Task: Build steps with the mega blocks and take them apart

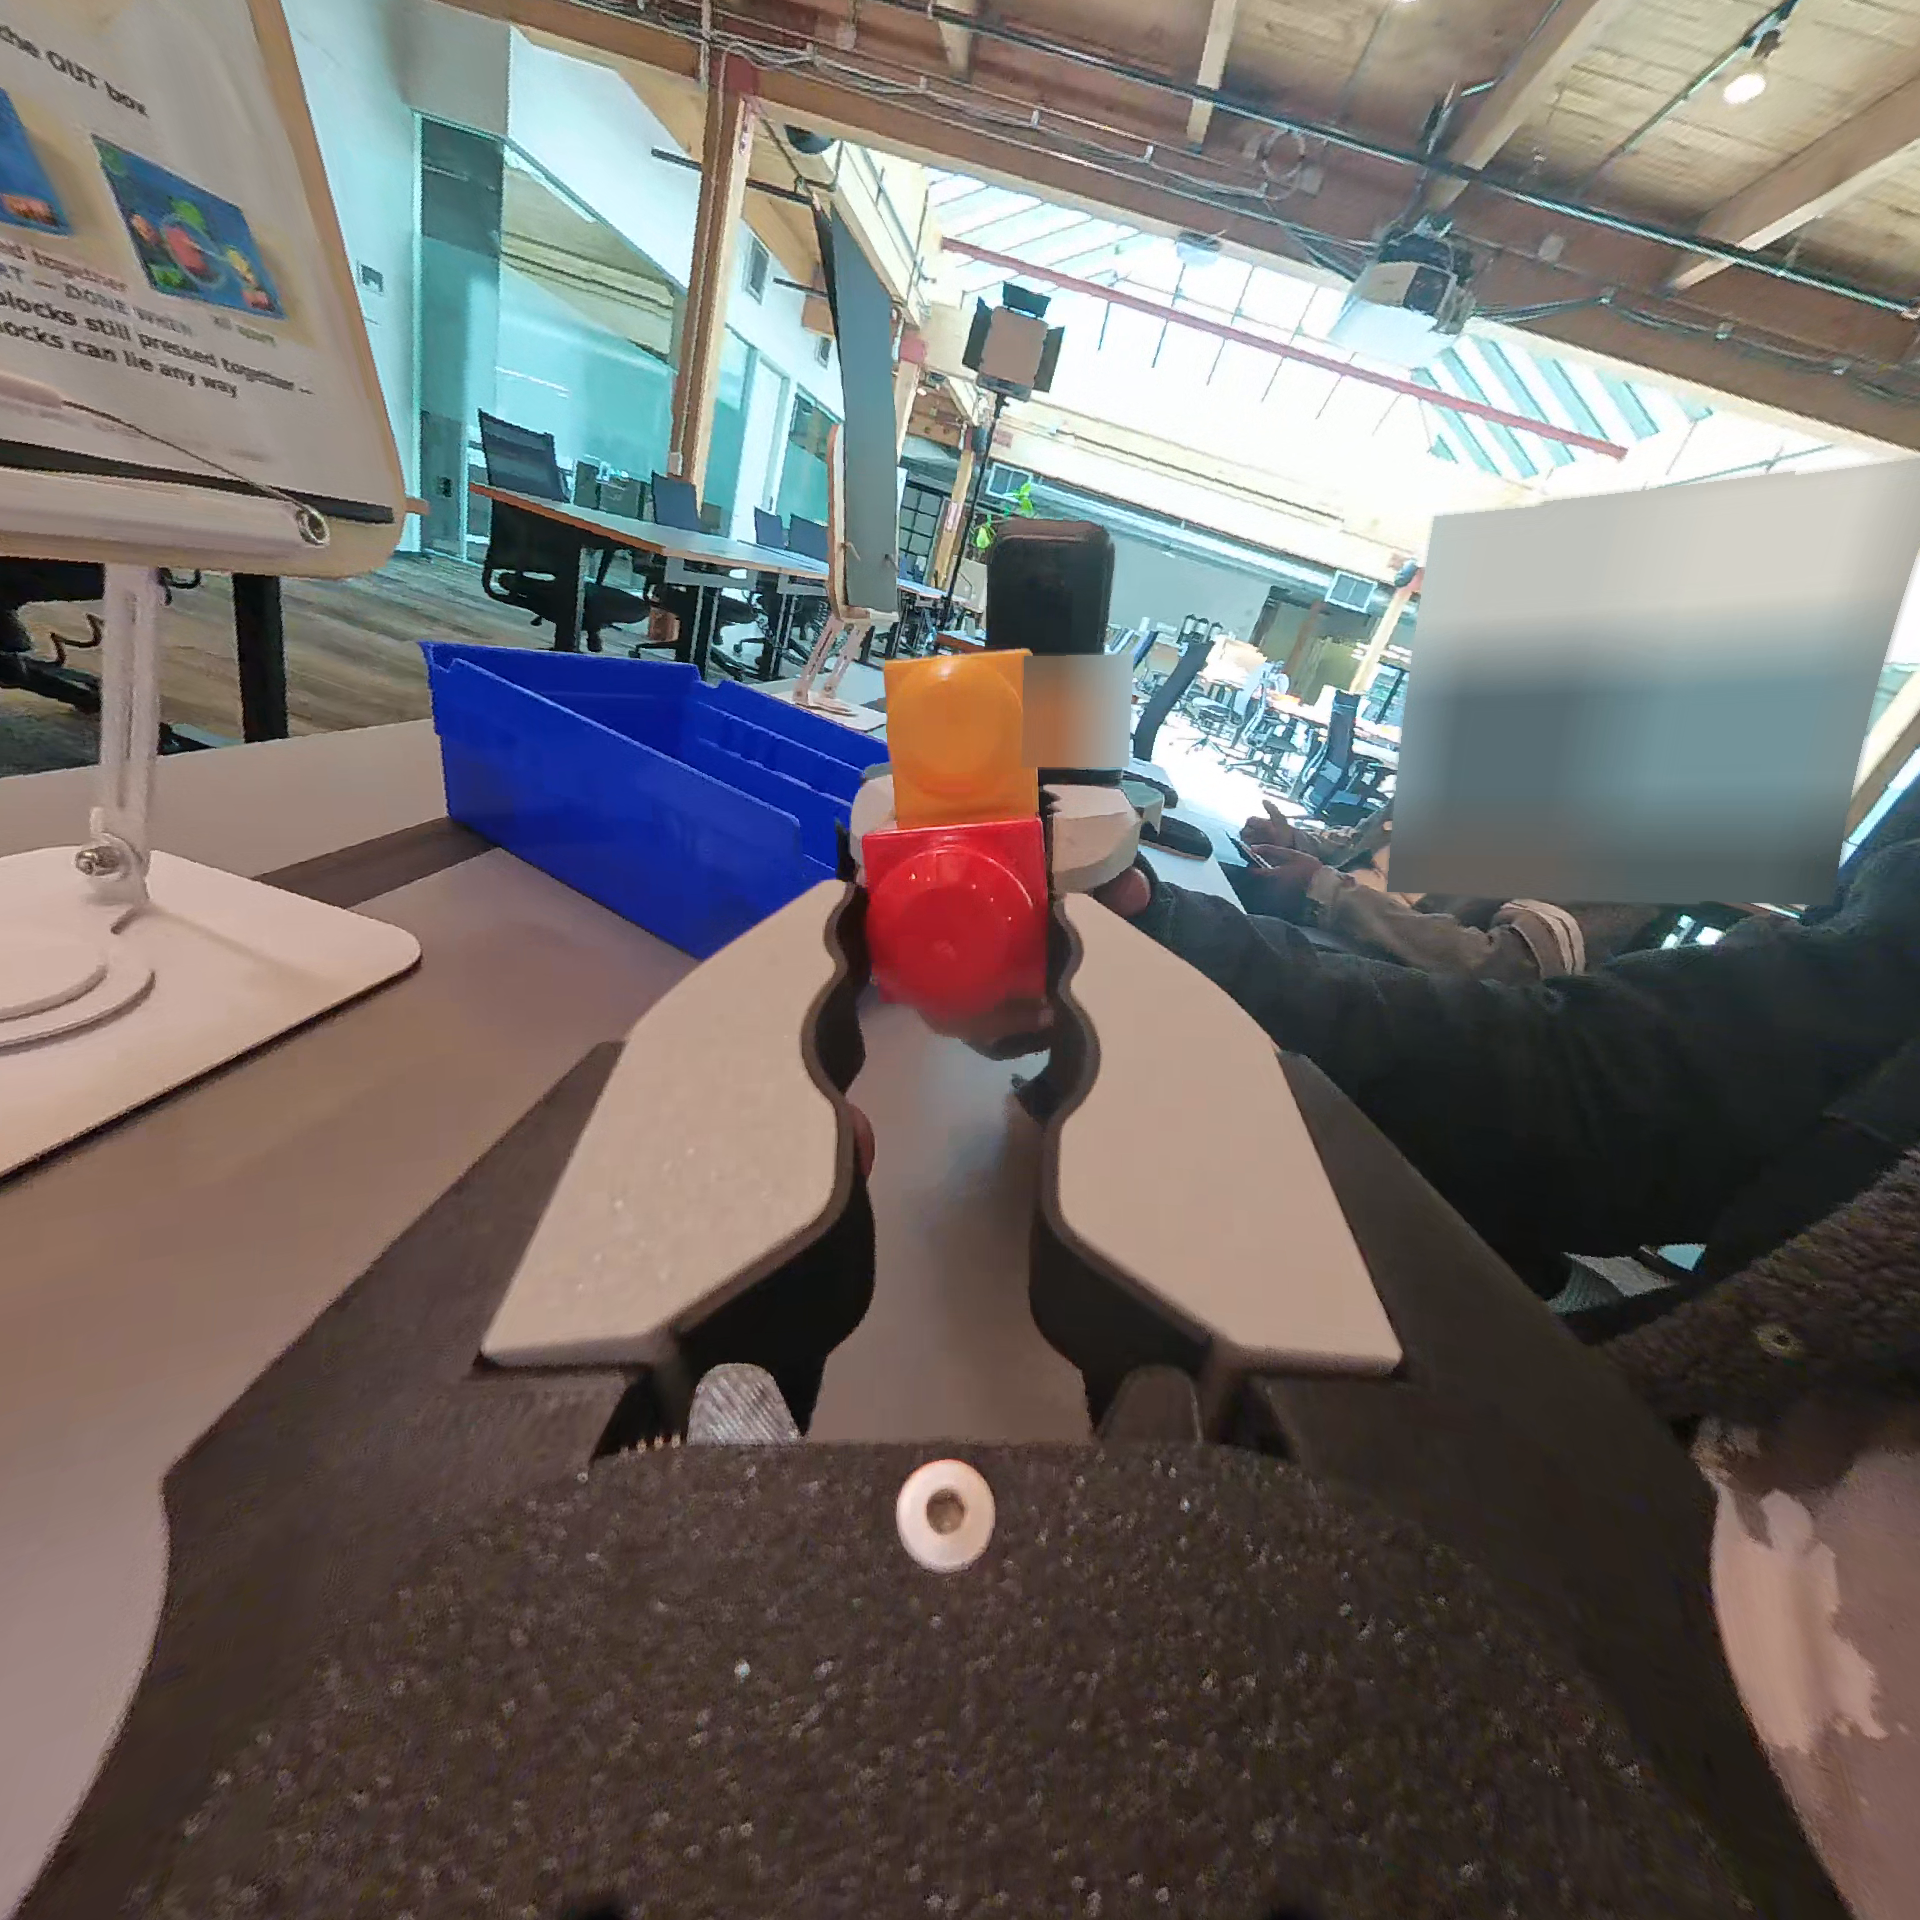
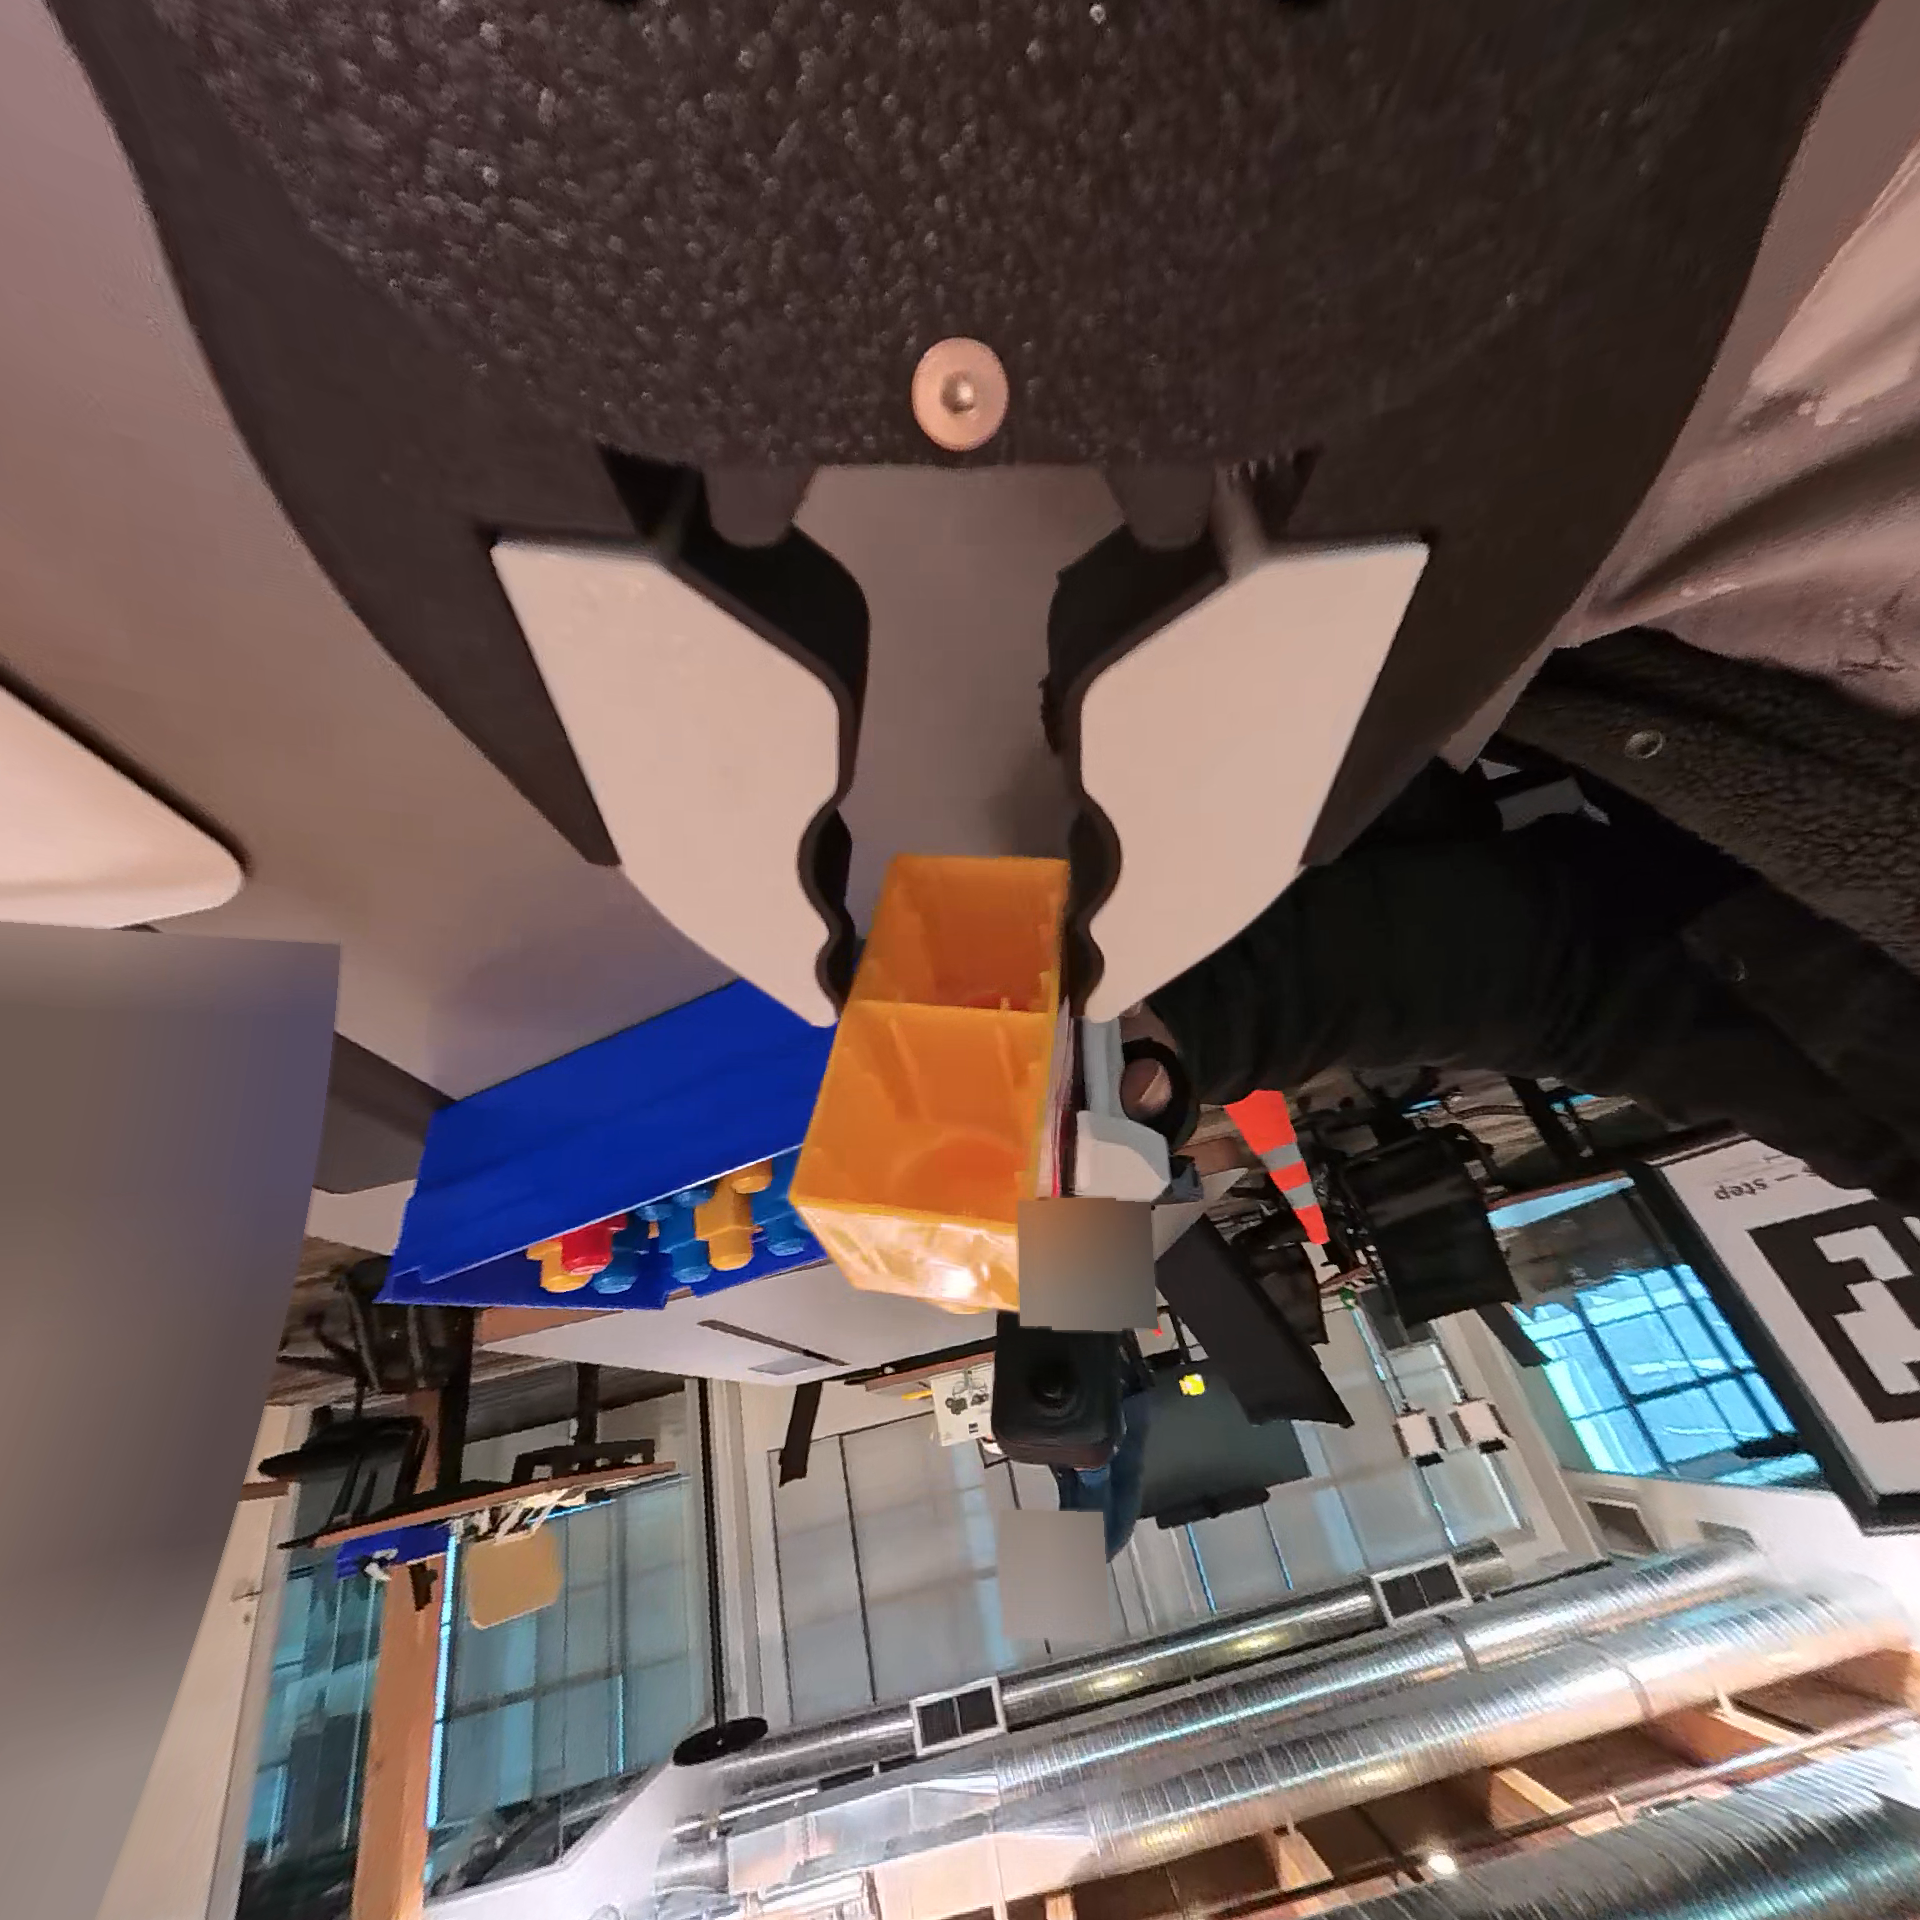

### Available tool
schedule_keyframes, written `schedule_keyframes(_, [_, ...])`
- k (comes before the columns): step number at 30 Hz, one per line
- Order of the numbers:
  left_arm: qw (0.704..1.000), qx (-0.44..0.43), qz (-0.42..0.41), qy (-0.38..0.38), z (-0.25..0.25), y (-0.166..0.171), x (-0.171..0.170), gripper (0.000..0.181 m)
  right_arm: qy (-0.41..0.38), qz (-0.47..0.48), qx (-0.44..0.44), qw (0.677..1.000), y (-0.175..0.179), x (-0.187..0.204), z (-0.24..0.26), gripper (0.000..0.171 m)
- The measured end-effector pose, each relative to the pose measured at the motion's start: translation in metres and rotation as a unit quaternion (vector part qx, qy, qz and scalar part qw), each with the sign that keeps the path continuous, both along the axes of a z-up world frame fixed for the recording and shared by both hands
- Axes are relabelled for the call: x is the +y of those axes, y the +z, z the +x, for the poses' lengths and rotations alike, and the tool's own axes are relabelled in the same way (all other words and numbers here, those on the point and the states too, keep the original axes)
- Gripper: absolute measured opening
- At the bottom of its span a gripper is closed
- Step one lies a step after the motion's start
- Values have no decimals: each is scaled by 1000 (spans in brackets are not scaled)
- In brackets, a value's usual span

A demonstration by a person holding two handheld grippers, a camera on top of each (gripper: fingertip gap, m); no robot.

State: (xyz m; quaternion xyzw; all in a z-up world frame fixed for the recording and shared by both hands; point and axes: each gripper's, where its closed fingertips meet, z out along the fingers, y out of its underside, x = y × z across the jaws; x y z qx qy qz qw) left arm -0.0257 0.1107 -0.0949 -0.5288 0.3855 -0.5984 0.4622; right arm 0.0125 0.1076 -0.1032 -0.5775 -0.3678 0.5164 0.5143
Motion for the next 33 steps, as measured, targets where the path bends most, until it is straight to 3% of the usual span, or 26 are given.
schedule_keyframes(8, [999,26,26,-10,1,-3,-8,32,34,-23,-24,999,-2,-9,5,35])
schedule_keyframes(12, [1000,-4,24,18,-21,12,4,32,-9,0,23,1000,20,-2,51,35])
schedule_keyframes(16, [993,81,66,49,-25,-3,11,33,-47,11,63,997,35,4,74,36])
schedule_keyframes(20, [972,208,91,54,-18,-42,13,32,-46,0,55,997,27,8,67,36])
schedule_keyframes(27, [898,422,124,16,-27,-107,9,33,-57,-8,57,997,24,13,67,36])
schedule_keyframes(33, [815,556,146,-71,-48,-126,-15,32,-56,-17,38,998,15,17,61,36])
